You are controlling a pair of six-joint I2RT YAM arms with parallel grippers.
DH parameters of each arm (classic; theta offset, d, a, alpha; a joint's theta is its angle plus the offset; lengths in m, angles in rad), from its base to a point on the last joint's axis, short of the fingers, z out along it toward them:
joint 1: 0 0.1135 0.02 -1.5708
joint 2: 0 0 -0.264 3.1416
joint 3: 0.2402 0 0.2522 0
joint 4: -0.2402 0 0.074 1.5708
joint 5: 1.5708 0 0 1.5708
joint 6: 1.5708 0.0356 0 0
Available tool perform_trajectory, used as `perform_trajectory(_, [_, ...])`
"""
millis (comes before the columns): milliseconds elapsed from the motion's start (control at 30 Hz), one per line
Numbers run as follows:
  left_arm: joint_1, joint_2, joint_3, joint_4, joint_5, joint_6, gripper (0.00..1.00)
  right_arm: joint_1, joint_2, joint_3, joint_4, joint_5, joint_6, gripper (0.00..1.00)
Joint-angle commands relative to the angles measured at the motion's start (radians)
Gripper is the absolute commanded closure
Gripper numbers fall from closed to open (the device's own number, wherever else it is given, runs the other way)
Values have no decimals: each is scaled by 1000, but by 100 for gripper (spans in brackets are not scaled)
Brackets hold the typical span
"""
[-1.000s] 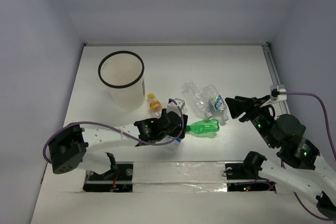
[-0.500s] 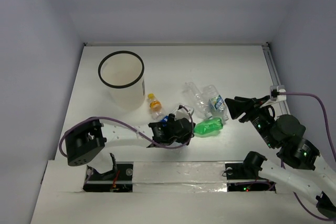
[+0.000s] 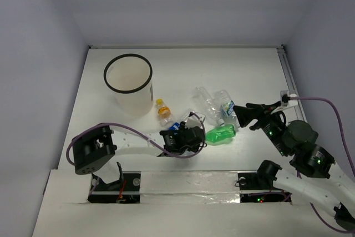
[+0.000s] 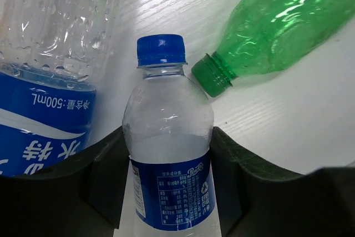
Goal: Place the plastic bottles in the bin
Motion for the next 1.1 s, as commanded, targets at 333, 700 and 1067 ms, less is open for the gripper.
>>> perform_trajectory(333, [-76,-567,24,97,-119,56,71,0,164,-88,169,-127,127,94])
perform_trajectory(700, [252,-691,131,401,-304,332,67,0,401,-164,391,-159,223,83])
perform_trajectory(1067, [809,-385,313,544,-161,368,65,0,535,-218,465,-168,239,30])
